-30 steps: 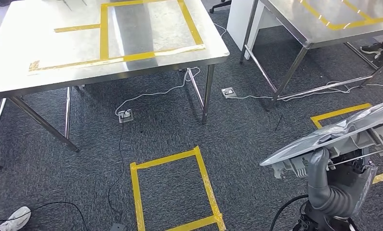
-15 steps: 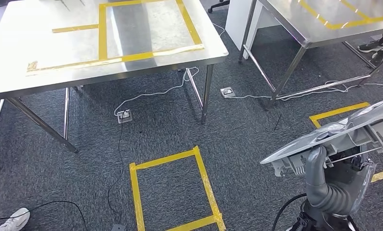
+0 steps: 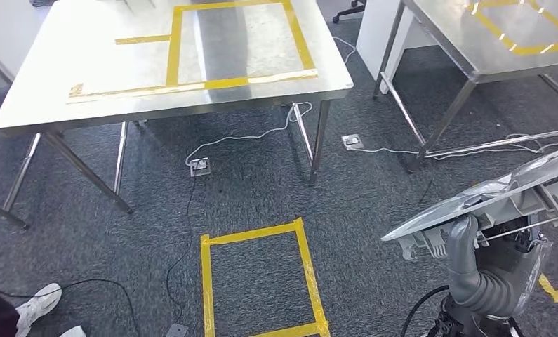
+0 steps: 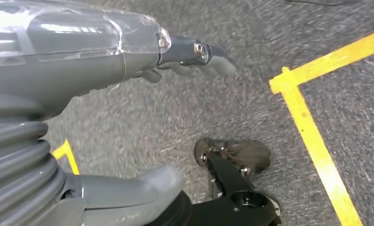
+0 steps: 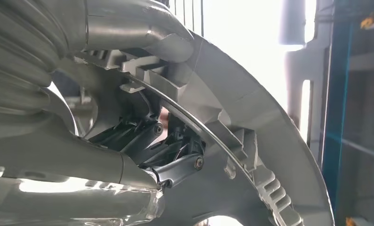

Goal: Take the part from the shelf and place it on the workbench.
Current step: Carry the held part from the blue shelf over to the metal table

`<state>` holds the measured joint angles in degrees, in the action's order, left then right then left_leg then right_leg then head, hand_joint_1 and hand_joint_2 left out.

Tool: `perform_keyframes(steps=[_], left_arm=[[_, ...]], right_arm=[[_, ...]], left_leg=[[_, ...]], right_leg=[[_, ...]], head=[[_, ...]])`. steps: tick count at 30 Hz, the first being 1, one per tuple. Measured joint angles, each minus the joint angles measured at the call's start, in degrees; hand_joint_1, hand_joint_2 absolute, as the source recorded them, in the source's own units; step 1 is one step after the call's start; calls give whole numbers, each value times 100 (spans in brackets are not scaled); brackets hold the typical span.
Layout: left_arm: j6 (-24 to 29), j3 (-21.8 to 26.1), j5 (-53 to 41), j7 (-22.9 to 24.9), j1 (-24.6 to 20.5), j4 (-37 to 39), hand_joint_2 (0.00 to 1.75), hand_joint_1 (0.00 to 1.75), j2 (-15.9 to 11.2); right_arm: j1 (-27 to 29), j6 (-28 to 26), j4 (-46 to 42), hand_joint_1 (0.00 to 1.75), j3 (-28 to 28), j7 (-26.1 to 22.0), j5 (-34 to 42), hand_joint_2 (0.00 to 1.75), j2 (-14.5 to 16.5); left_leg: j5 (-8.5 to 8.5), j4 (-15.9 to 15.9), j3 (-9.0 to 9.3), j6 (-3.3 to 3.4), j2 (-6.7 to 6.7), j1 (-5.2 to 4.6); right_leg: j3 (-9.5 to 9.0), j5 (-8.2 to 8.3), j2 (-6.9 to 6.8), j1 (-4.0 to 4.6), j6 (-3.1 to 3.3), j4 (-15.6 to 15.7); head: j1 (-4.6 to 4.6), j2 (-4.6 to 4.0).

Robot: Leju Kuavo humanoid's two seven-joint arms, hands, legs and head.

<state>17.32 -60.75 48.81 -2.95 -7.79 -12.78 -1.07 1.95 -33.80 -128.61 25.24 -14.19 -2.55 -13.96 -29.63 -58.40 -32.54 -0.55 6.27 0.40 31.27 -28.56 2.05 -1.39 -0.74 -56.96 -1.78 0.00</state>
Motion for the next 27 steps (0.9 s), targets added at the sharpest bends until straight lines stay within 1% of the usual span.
perform_keyframes(steps=[1, 2, 3, 4, 5, 6, 7, 8, 9, 10, 11, 12, 14, 15, 16, 17, 18, 19, 20, 21, 22, 23, 24, 25, 26, 27], left_arm=[[1, -1, -1, 3, 6, 1, 175, 0, 1], [1, -1, -1, 7, 11, 1, 175, 0, 1], [1, -2, -2, 9, 14, 2, 175, 0, 4], [1, -2, -2, 11, 18, 2, 175, 0, 4], [1, -2, -2, 14, 26, 2, 175, 0, 4], [1, -2, -2, 19, 38, 2, 175, 0, 4], [1, -2, -2, 22, 50, 2, 175, 0, 3], [1, -2, -3, 26, 59, 3, 175, 0, 1], [1, -2, -3, 28, 61, 3, 175, 0, -2], [2, -1, -3, 28, 57, 4, 175, 0, -5], [3, -1, -4, 28, 50, 3, 175, 0, -6], [4, -1, -5, 28, 44, 3, 175, 0, -6], [7, -1, -7, 28, 42, 2, 175, 0, -4], [9, -2, -7, 28, 45, 2, 175, 0, -4], [13, -1, -7, 27, 42, 2, 175, 0, -6], [16, -1, -5, 24, 34, 2, 175, 0, -4], [18, 0, -5, 20, 23, 1, 175, 0, -2], [18, 1, -4, 16, 13, 0, 175, 0, 3], [17, 0, -4, 13, 12, -1, 175, 0, 9], [17, -1, -4, 11, 19, -1, 175, 0, 13], [16, -1, -4, 11, 29, -1, 175, 0, 14], [16, -1, -3, 11, 39, -1, 175, 0, 13], [16, -1, -3, 11, 48, -1, 175, 0, 13], [16, 0, -2, 11, 52, -1, 175, 0, 12], [16, 1, -2, 11, 57, -1, 175, 0, 11], [16, 0, -1, 11, 62, 0, 175, 0, 11]], right_arm=[[-2, 0, -5, 175, -1, 0, -1, 175, 1], [-1, 1, -10, 175, -2, -1, -3, 175, 1], [4, 1, -14, 175, -3, -1, -3, 175, 0], [5, 1, -18, 175, -4, 0, -4, 175, -1], [5, 1, -18, 175, -2, 0, -3, 175, -1], [5, 0, -17, 175, -1, 1, -2, 175, -1], [5, 0, -17, 175, 1, 1, -2, 175, 0], [4, 0, -17, 175, 1, 1, -2, 175, 1], [4, -1, -17, 175, 1, 1, -3, 175, 1], [2, -1, -19, 175, 0, 1, -4, 175, 1], [-1, -1, -20, 175, -1, 1, -5, 175, 0], [-3, -2, -21, 175, -2, 1, -5, 175, 0], [-8, -4, -23, 175, -2, 2, 7, 175, 3], [-7, -8, -25, 175, -1, 2, 26, 175, 4], [0, -13, -32, 175, -1, -1, 49, 175, 4], [9, -19, -39, 175, -2, -3, 71, 175, 2], [18, -24, -44, 175, -2, -6, 93, 175, 1], [27, -28, -47, 175, -2, -8, 112, 175, -1], [34, -32, -45, 175, -1, -8, 129, 175, -1], [39, -34, -44, 175, 0, -8, 145, 175, -1], [43, -34, -43, 175, 0, -8, 156, 175, -1], [40, -34, -42, 175, -1, -8, 163, 175, -1], [32, -34, -42, 175, -1, -8, 172, 175, -1], [21, -34, -40, 175, -1, -9, 181, 175, -1], [10, -34, -39, 175, -1, -9, 190, 175, 0], [6, -34, -37, 175, -1, -10, 198, 175, 1]], left_leg=[[-97, -169, -96, -27, -228, -15], [-245, -455, -249, -48, -489, -22], [-414, -842, -465, -68, -670, -19], [-551, -1232, -690, -83, -694, -1], [-603, -1506, -859, -91, -680, 11], [-541, -1586, -928, -93, -671, 14], [-359, -1413, -864, -84, -691, 11], [-108, -1057, -702, -62, -783, -1], [83, -680, -510, -31, -993, -41], [207, -349, -343, 12, -1179, -81], [242, -158, -252, 56, -1325, -120], [206, -95, -227, 95, -1379, -151], [197, -57, -240, 157, -1191, -137], [202, -45, -235, 181, -1086, -117], [209, -31, -224, 207, -981, -95], [213, -18, -210, 234, -879, -74], [210, -18, -202, 254, -779, -71], [204, -19, -192, 274, -680, -73], [198, -20, -176, 287, -586, -78], [187, -21, -154, 296, -499, -84], [173, -22, -125, 302, -425, -90], [157, -24, -91, 301, -367, -95], [138, -23, -66, 294, -328, -99], [119, -32, -54, 278, -305, -110], [109, -40, -62, 257, -300, -116], [95, -55, -90, 244, -313, -126]], right_leg=[[-27, -6, -128, 0, 37, 24], [-52, -18, -252, 8, 71, 40], [-70, -39, -369, 23, 98, 44], [-82, -60, -485, 35, 113, 41], [-99, -83, -592, 43, 117, 39], [-125, -109, -693, 47, 114, 38], [-166, -139, -785, 51, 105, 38], [-221, -176, -870, 55, 93, 38], [-274, -217, -945, 67, 75, 42], [-321, -257, -1009, 84, 48, 39], [-351, -289, -1073, 106, 21, 35], [-369, -311, -1141, 125, -5, 38], [-403, -358, -1277, 134, -53, 47], [-408, -416, -1180, 119, -79, 11], [-358, -524, -975, 100, -102, -137], [-243, -675, -709, 79, -122, -403], [-58, -843, -441, 64, -133, -788], [168, -991, -302, 57, -138, -1207], [364, -1061, -249, 54, -140, -1531], [496, -1016, -230, 55, -134, -1686], [530, -846, -227, 56, -120, -1616], [480, -581, -226, 57, -96, -1352], [387, -299, -226, 64, -63, -984], [294, -87, -223, 76, -32, -652], [217, 21, -217, 88, -3, -393], [178, 38, -206, 96, 8, -235]], head=[[43, 0], [87, 0], [136, 0], [166, 0], [184, 0], [207, 0], [234, 0], [265, 0], [296, 0], [326, 0], [348, 0], [350, 0], [343, 0], [327, 0], [312, 0], [284, 0], [234, 0], [184, 0], [137, 0], [94, 0], [58, 0], [22, 0], [-12, 0], [-35, 0], [-52, 0], [-56, 0]])
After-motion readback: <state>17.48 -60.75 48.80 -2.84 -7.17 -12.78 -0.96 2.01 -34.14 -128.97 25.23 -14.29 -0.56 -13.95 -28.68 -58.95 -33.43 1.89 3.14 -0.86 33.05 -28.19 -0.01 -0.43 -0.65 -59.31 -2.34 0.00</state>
